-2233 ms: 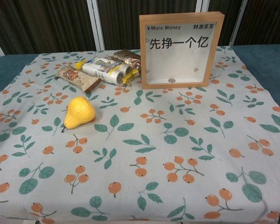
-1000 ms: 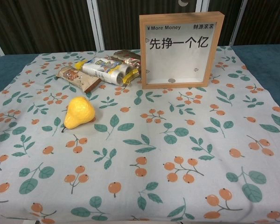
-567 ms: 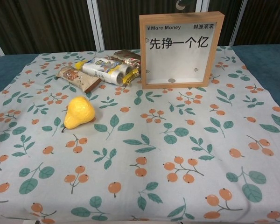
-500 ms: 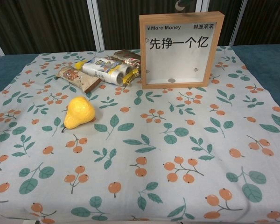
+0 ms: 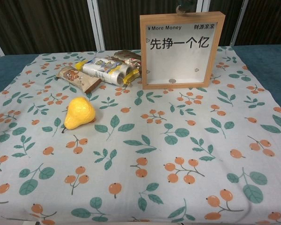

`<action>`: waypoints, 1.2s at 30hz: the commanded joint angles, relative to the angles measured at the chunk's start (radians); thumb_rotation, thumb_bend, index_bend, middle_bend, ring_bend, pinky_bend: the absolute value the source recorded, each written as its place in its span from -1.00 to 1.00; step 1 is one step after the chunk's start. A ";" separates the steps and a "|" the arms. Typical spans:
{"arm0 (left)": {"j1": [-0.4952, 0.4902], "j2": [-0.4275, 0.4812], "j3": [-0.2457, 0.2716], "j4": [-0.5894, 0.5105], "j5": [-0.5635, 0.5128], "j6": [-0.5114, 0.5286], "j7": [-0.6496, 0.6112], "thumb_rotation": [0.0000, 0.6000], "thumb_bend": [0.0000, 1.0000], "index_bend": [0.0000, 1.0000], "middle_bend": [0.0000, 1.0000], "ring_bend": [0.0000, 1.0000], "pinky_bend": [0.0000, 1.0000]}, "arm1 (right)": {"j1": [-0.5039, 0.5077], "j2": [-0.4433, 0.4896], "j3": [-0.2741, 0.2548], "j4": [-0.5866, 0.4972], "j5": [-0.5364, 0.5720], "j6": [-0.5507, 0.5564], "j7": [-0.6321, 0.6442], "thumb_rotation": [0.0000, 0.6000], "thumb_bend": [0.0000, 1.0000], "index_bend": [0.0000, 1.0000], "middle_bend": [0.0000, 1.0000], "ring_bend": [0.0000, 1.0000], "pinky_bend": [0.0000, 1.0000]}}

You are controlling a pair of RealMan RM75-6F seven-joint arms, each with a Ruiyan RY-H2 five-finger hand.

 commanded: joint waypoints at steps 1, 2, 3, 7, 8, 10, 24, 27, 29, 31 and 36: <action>0.000 -0.001 0.001 0.002 0.000 -0.001 -0.001 1.00 -0.18 -1.00 -1.00 -1.00 -1.00 | 0.004 -0.001 -0.003 -0.001 0.001 0.000 0.006 1.00 0.09 0.55 -0.73 -1.00 -1.00; 0.000 -0.001 0.001 0.003 0.000 -0.001 -0.001 1.00 -0.18 -1.00 -1.00 -1.00 -1.00 | 0.007 -0.002 -0.006 -0.001 0.001 0.002 0.007 1.00 0.09 0.56 -0.73 -1.00 -1.00; 0.000 -0.001 0.001 0.003 0.000 -0.001 -0.001 1.00 -0.18 -1.00 -1.00 -1.00 -1.00 | 0.008 -0.002 -0.008 -0.001 0.001 0.004 0.007 1.00 0.09 0.56 -0.73 -1.00 -1.00; 0.002 0.001 0.000 0.002 0.001 0.004 -0.004 1.00 -0.18 -1.00 -1.00 -1.00 -1.00 | 0.015 -0.005 -0.020 0.000 0.005 0.006 0.011 1.00 0.09 0.56 -0.73 -1.00 -1.00; 0.002 0.002 0.000 0.002 0.001 0.004 -0.005 1.00 -0.18 -1.00 -1.00 -1.00 -1.00 | 0.017 -0.006 -0.023 0.002 0.007 0.006 0.012 1.00 0.09 0.56 -0.73 -1.00 -1.00; 0.003 0.003 0.000 0.003 0.000 0.005 -0.007 1.00 -0.18 -1.00 -1.00 -1.00 -1.00 | 0.020 -0.009 -0.027 0.006 0.009 0.008 0.013 1.00 0.09 0.56 -0.73 -1.00 -1.00; 0.004 -0.001 0.000 0.011 -0.002 0.002 -0.016 1.00 -0.18 -1.00 -1.00 -1.00 -1.00 | 0.034 -0.020 -0.048 0.020 0.019 0.013 0.021 1.00 0.09 0.56 -0.73 -1.00 -1.00; 0.004 0.000 0.001 0.011 -0.002 0.002 -0.016 1.00 -0.18 -1.00 -1.00 -1.00 -1.00 | 0.037 -0.022 -0.050 0.023 0.022 0.012 0.025 1.00 0.09 0.56 -0.73 -1.00 -1.00; 0.004 0.000 0.000 0.011 -0.003 0.001 -0.016 1.00 -0.18 -1.00 -1.00 -1.00 -1.00 | 0.039 -0.024 -0.053 0.026 0.024 0.011 0.026 1.00 0.09 0.56 -0.73 -1.00 -1.00; 0.004 0.001 0.000 0.011 -0.004 0.000 -0.017 1.00 -0.18 -1.00 -1.00 -1.00 -1.00 | 0.040 -0.027 -0.053 0.030 0.026 0.012 0.027 1.00 0.09 0.56 -0.73 -1.00 -1.00; 0.003 0.001 0.000 0.012 -0.006 -0.004 -0.016 1.00 -0.18 -1.00 -1.00 -1.00 -1.00 | 0.043 -0.032 -0.054 0.037 0.026 0.006 0.033 1.00 0.10 0.56 -0.73 -1.00 -1.00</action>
